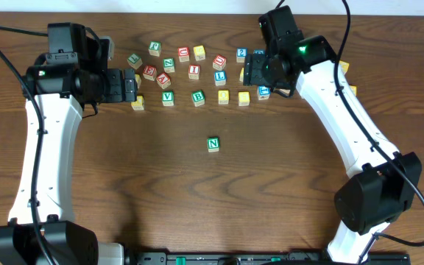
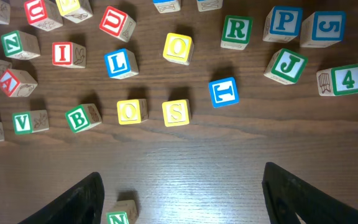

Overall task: Spell out NEURIPS
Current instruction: 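Lift the right gripper and move it over the right-side blocks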

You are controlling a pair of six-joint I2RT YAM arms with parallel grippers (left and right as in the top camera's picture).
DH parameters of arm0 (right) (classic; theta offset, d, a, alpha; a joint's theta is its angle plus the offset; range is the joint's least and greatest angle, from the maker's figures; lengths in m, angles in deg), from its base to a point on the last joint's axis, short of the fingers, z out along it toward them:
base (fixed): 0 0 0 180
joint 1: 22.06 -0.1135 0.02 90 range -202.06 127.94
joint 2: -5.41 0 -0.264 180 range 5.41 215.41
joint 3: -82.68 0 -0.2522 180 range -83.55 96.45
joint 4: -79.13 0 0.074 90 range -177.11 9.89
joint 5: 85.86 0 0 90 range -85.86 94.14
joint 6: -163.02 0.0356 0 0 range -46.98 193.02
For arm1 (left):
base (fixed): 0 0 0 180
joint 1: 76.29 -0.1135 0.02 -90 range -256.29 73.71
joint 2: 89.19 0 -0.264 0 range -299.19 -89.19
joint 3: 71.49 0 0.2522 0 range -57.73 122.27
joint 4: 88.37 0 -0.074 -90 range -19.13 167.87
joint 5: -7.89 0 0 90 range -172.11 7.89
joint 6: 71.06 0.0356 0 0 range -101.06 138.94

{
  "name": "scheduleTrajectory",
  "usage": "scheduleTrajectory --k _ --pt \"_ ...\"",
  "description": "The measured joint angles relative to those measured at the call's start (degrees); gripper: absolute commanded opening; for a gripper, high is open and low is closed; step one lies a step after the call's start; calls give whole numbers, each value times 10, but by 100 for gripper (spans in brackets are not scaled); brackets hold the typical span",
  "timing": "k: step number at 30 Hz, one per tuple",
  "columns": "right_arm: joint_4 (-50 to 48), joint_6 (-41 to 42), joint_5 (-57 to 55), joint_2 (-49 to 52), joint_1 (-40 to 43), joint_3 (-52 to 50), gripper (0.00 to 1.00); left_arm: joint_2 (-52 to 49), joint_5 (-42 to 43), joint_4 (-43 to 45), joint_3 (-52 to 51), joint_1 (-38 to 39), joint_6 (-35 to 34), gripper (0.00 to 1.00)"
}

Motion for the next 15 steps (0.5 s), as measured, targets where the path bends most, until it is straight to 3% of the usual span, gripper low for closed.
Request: scheduleTrajectory --k 15 --pt "-1 -19 0 0 0 0 78 0 0 0 0 0 0 97"
